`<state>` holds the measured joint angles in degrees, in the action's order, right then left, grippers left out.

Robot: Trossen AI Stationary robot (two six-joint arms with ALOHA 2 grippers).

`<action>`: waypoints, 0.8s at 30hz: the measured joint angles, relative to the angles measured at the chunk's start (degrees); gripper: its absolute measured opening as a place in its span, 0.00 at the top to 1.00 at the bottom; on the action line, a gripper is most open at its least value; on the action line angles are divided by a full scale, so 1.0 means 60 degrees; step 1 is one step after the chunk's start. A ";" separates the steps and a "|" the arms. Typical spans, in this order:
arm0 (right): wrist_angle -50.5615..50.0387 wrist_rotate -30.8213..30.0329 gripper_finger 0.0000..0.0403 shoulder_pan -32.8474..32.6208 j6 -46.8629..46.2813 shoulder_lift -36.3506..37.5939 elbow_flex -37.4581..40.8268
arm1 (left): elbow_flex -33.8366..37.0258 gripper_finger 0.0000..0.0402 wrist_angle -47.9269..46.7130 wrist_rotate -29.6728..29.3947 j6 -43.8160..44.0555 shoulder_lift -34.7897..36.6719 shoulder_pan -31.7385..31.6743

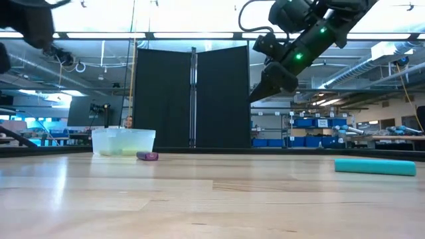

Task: Sort blocks
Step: Put the purple block into the blue bin

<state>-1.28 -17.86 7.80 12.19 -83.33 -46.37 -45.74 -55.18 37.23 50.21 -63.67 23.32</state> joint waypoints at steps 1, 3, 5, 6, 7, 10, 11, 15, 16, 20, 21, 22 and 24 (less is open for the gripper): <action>0.0000 -0.0001 0.98 0.0019 0.0000 0.0000 0.0000 | 0.0000 0.83 0.0105 0.0068 0.0114 -0.0113 0.0168; -0.0003 0.0002 0.97 0.0035 -0.0008 0.0000 0.0000 | 0.0000 0.83 0.0167 0.0214 0.0267 -0.0336 0.0471; -0.0005 0.0003 0.97 0.0035 -0.0046 0.0000 0.0000 | 0.0000 0.83 0.0277 0.0441 0.0365 -0.0609 0.0733; -0.0010 0.0005 0.97 0.0035 -0.0055 0.0000 0.0000 | 0.0000 0.83 0.0308 0.0497 0.0365 -0.0756 0.0855; -0.0010 0.0005 0.97 0.0035 -0.0058 0.0000 0.0000 | 0.0000 0.83 0.0274 0.0554 0.0343 -0.0915 0.0962; -0.0022 0.0009 0.97 0.0035 -0.0063 0.0000 0.0000 | 0.0000 0.83 0.0273 0.0798 -0.0152 -0.1391 0.1224; -0.0024 0.0012 0.98 0.0033 -0.0052 0.0000 0.0000 | 0.0000 0.83 0.0273 0.0809 -0.0362 -0.1552 0.1309; -0.0064 0.0016 0.98 0.0032 -0.0036 0.0000 0.0000 | 0.0000 0.83 0.0300 0.0881 -0.1113 -0.2151 0.1546; -0.0090 0.0016 0.98 0.0032 -0.0036 0.0000 0.0000 | 0.0000 0.83 0.0296 0.0945 -0.1282 -0.2284 0.1596; -0.0159 0.0016 0.98 0.0032 -0.0046 -0.0002 0.0000 | 0.0000 0.83 0.0293 0.1053 -0.1586 -0.2646 0.1732; -0.0163 0.0018 0.98 0.0032 -0.0062 0.0000 0.0000 | 0.0000 0.83 0.0296 0.1053 -0.1603 -0.2686 0.1750; -0.0173 0.0016 0.98 0.0032 -0.0065 -0.0001 0.0000 | 0.0000 0.83 0.0294 0.1046 -0.1605 -0.2710 0.1751; -0.0216 0.0016 0.98 0.0054 -0.0062 -0.0004 0.0000 | 0.0003 0.79 0.0304 0.0992 -0.1610 -0.2734 0.1754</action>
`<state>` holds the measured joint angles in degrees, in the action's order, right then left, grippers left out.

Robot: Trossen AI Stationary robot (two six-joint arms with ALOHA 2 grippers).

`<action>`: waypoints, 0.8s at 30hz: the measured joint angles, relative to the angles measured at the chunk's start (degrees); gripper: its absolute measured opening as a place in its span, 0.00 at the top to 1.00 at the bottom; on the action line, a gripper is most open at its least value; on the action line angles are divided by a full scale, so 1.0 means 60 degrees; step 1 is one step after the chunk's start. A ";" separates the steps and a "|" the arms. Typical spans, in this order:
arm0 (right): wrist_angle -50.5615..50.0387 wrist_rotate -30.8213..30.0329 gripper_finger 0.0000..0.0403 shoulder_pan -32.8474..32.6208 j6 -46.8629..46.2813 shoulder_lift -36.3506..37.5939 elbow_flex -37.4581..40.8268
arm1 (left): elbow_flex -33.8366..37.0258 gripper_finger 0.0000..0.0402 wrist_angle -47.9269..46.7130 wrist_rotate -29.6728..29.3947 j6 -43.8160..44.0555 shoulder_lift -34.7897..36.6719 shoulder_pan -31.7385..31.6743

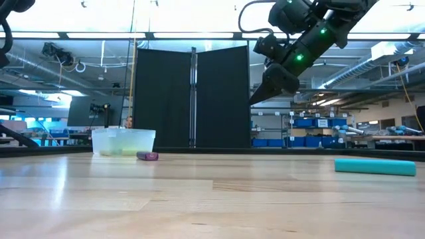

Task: Sort blocks
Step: Put the purple block into the blue bin

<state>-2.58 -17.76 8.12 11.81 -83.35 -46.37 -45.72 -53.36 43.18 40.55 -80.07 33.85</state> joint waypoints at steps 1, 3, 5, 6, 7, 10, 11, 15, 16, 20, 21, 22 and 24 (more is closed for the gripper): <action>-0.0002 0.0000 0.98 0.0016 0.0000 0.0000 0.0000 | -0.0003 0.77 0.0006 -0.0051 -0.0007 0.0000 0.0000; -0.0012 0.0000 0.98 0.0036 -0.0004 0.0000 0.0000 | -0.0003 0.72 0.0006 -0.0177 -0.0126 0.0004 0.0000; -0.0013 0.0000 0.98 0.0036 -0.0004 0.0000 0.0000 | -0.0003 0.68 0.0012 -0.0235 -0.0222 0.0004 0.0000; -0.0013 0.0000 0.98 0.0036 -0.0004 0.0000 0.0000 | -0.0003 0.67 0.0010 -0.0263 -0.0225 0.0004 0.0000; -0.0015 0.0000 0.98 0.0036 -0.0004 0.0000 0.0000 | -0.0003 0.66 0.0014 -0.0291 -0.0225 0.0004 0.0000; -0.0016 0.0000 0.98 0.0036 -0.0004 0.0000 0.0000 | -0.0003 0.66 -0.0003 -0.0303 -0.0225 0.0004 0.0000; -0.0013 0.0000 0.98 0.0036 -0.0004 0.0000 0.0000 | -0.0003 0.66 -0.0031 -0.0303 -0.0225 0.0004 0.0000; -0.0013 0.0000 0.98 0.0036 -0.0007 0.0000 0.0000 | -0.0003 0.69 -0.0034 -0.0265 -0.0429 0.0007 -0.0004; -0.0013 0.0000 0.98 0.0036 -0.0007 0.0000 0.0000 | -0.0003 0.71 -0.0031 -0.0193 -0.0462 0.0010 -0.0004; 0.0001 0.0487 0.98 0.0136 -0.0010 0.0000 0.0000 | -0.0003 0.84 -0.0039 -0.0173 -0.0491 0.0044 -0.0160; 0.0026 0.0713 0.98 0.0185 -0.0033 0.0000 0.0000 | -0.0003 0.88 -0.0034 -0.0223 -0.0535 0.0044 -0.0216; 0.0056 0.0891 0.98 0.0229 -0.0072 0.0000 0.0000 | -0.0003 0.91 -0.0037 -0.0255 -0.0636 0.0068 -0.0278; 0.0060 0.1023 0.98 0.0294 -0.0159 0.0000 0.0000 | -0.0004 0.97 -0.0028 -0.0339 -0.0843 0.0126 -0.0412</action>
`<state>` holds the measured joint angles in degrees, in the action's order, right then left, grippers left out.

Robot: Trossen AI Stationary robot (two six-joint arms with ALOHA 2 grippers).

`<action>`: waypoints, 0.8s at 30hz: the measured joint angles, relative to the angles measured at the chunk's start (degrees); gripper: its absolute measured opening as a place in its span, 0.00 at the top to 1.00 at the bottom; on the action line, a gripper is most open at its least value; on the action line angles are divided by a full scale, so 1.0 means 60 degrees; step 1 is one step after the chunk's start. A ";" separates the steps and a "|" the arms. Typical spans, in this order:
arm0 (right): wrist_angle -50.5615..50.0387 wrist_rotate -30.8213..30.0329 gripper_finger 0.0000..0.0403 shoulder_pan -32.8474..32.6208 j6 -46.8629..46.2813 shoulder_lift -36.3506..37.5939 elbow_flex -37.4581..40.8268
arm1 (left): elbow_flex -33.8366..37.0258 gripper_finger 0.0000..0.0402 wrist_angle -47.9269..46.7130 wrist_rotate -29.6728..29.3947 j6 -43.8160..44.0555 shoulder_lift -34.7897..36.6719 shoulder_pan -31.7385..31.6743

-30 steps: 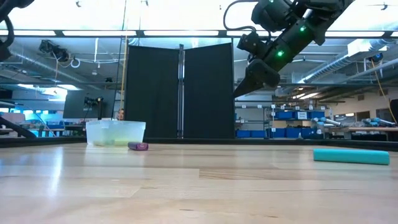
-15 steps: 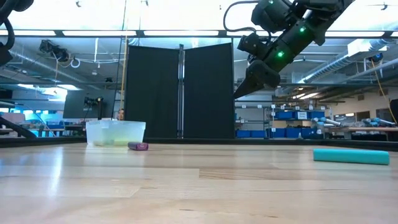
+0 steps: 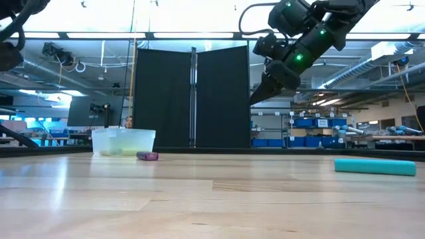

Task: Sort blocks
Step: Put the purple block into the blue bin, then put the blue block into the yellow bin

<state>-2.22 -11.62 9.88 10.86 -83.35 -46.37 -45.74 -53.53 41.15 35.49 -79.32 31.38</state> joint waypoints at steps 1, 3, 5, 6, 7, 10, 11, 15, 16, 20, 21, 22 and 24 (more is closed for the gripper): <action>0.0000 0.0021 0.98 0.0027 -0.0028 0.0000 0.0000 | -0.0011 0.98 -0.0009 -0.0160 -0.0136 0.0023 -0.0078; 0.0000 0.0026 0.97 0.0066 -0.0034 0.0000 0.0000 | -0.0054 0.98 -0.0009 -0.0565 -0.0348 0.0123 -0.0185; 0.0000 0.0026 0.97 0.0074 -0.0044 0.0000 0.0000 | -0.0175 0.98 0.0012 -0.0810 -0.0438 0.0275 -0.0315; 0.0000 0.0028 0.97 0.0070 -0.0042 0.0000 0.0000 | -0.0210 0.98 0.0017 -0.0911 -0.0442 0.0379 -0.0379; 0.0006 0.0034 0.97 0.0070 -0.0042 0.0000 0.0000 | -0.0222 0.98 0.0006 -0.1012 -0.0430 0.0500 -0.0434; 0.0019 0.0037 0.97 0.0070 -0.0063 0.0000 0.0000 | -0.0341 0.99 0.0028 -0.1497 -0.0406 0.0960 -0.0623; 0.0032 0.0037 0.97 0.0070 -0.0063 0.0000 0.0000 | -0.0341 0.99 0.0047 -0.1738 -0.0382 0.1162 -0.0685; 0.0091 0.0051 0.97 0.0070 -0.0063 0.0000 0.0000 | -0.0341 0.99 0.0469 -0.2372 -0.0074 0.1834 -0.1074; 0.0091 0.0093 0.97 0.0070 -0.0063 0.0000 0.0000 | -0.0338 0.99 0.0641 -0.2541 -0.0051 0.2025 -0.1159; 0.0155 0.0428 0.97 0.0070 -0.0064 0.0000 0.0000 | -0.0338 0.99 0.1281 -0.3114 -0.0155 0.2678 -0.1492; 0.0157 0.0474 0.97 0.0070 -0.0067 0.0000 0.0000 | -0.0337 0.99 0.1412 -0.3320 -0.0271 0.2801 -0.1578; 0.0157 0.0514 0.97 0.0070 -0.0067 0.0000 0.0000 | -0.0334 0.99 0.1551 -0.3536 -0.0428 0.2910 -0.1663; 0.0157 0.0621 0.97 0.0070 -0.0085 0.0000 0.0000 | -0.0267 0.99 0.1902 -0.4009 -0.0786 0.3090 -0.1776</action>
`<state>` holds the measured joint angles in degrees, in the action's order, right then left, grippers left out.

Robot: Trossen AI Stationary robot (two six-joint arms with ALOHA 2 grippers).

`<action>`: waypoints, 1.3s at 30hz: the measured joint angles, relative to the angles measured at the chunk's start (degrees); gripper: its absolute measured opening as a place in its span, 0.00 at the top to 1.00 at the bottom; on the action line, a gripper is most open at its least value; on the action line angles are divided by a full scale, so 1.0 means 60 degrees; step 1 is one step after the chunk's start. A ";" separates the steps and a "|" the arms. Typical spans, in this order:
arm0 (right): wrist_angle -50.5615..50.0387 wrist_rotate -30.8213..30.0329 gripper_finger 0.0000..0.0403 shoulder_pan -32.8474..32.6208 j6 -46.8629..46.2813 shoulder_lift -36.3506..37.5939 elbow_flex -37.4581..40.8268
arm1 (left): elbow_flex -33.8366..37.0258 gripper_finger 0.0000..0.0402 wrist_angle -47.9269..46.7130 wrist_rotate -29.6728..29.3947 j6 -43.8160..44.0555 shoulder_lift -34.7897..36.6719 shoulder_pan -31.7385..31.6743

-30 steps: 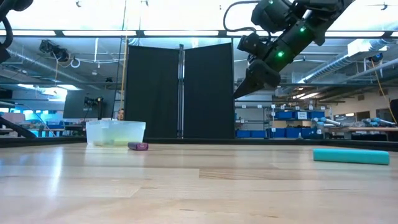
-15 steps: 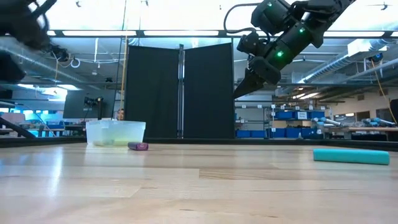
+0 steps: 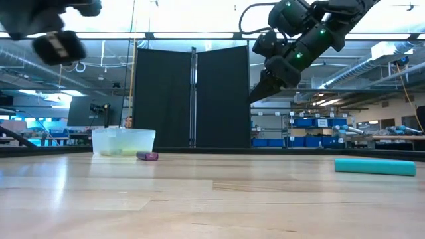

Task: Sort blocks
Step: Put the blue block into the yellow bin

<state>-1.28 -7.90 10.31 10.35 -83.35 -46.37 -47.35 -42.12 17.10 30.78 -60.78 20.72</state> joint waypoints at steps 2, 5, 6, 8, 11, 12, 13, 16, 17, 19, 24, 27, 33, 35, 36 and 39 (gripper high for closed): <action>0.0004 0.0052 0.97 0.0000 -0.0046 0.0000 0.0000 | 0.0183 0.99 0.0556 -0.0213 -0.0420 0.0126 -0.0166; 0.0013 0.0106 0.97 0.0000 -0.0072 0.0000 0.0000 | 0.0582 0.99 0.1849 -0.0317 -0.1175 0.0231 -0.0505; 0.0038 0.0173 0.97 0.0000 -0.0147 0.0000 0.0000 | 0.0741 0.99 0.2346 -0.0330 -0.1456 0.0249 -0.0632; 0.0075 0.0447 0.97 0.0021 -0.0300 0.0000 0.0000 | 0.1059 0.99 0.3287 -0.0333 -0.2003 0.0252 -0.0894; 0.0073 0.0758 0.97 0.0040 -0.0483 0.0000 0.0000 | 0.1569 0.99 0.4680 -0.0141 -0.2773 0.0256 -0.1360; 0.0073 0.0778 0.97 0.0040 -0.0518 0.0000 0.0000 | 0.1767 0.99 0.5160 -0.0064 -0.3000 0.0256 -0.1533; 0.0072 0.0786 0.97 0.0040 -0.0538 0.0000 0.0000 | 0.1945 0.99 0.5657 0.0037 -0.3196 0.0256 -0.1693; 0.0069 0.0786 0.97 0.0040 -0.0551 0.0000 0.0000 | 0.2463 0.99 0.7062 0.0355 -0.3639 0.0256 -0.2198; 0.0069 0.0786 0.97 0.0040 -0.0551 0.0000 0.0000 | 0.2620 0.99 0.7490 0.0420 -0.3766 0.0256 -0.2356; 0.0067 0.0786 0.97 0.0040 -0.0636 0.0000 0.0000 | 0.2951 0.99 0.8303 0.0501 -0.3892 0.0256 -0.2669; 0.0022 0.0786 0.97 0.0027 -0.1509 0.0000 -0.0004 | 0.3751 0.99 1.0051 0.0511 -0.4182 0.0256 -0.3324; -0.0077 0.0775 0.97 -0.0079 -0.1754 0.0000 -0.0004 | 0.4108 0.99 1.0878 0.0518 -0.4206 0.0256 -0.3591; -0.0466 0.0518 0.96 -0.0495 -0.2230 0.0000 -0.0007 | 0.4509 0.99 1.1585 0.0518 -0.4295 0.0256 -0.4112; -0.0627 0.0449 0.96 -0.0647 -0.2440 0.0000 -0.0007 | 0.4509 0.99 1.1590 0.0518 -0.4308 0.0256 -0.4255; -0.0666 0.0429 0.95 -0.0721 -0.2560 0.0000 -0.0007 | 0.4509 0.99 1.1611 0.0522 -0.4324 0.0256 -0.4313; -0.1065 0.0411 0.95 -0.0935 -0.2951 0.0004 -0.0111 | 0.4509 0.99 1.1626 0.0853 -0.4446 0.0256 -0.4491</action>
<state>-7.67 -5.43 4.69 -7.35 -83.33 -47.03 -20.29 27.64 22.22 4.10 -59.24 -6.22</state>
